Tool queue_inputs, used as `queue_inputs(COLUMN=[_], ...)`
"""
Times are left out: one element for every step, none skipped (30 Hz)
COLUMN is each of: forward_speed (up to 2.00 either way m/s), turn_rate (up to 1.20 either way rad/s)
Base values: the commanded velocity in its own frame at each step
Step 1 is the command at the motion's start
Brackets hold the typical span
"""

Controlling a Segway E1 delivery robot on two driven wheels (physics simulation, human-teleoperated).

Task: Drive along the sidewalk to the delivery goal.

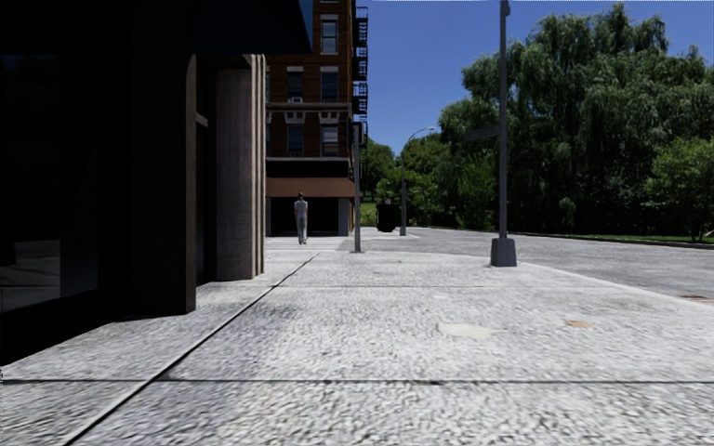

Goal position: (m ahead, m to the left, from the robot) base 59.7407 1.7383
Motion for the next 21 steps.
queue_inputs(forward_speed=[2.0, 2.0, 2.0, 2.0, 2.0, 2.0, 2.0, 2.0, 2.0, 2.0, 2.0, 2.0, 2.0, 2.0, 2.0, 2.0, 2.0, 2.0, 2.0, 2.0, 2.0], turn_rate=[0.0, 0.0, 0.0, 0.0, 0.0, 0.0, 0.0, 0.0, 0.0, 0.0, 0.0, 0.0, 0.0, 0.0, 0.0, 0.0, 0.0, 0.0, 0.0, 0.0, 0.0])
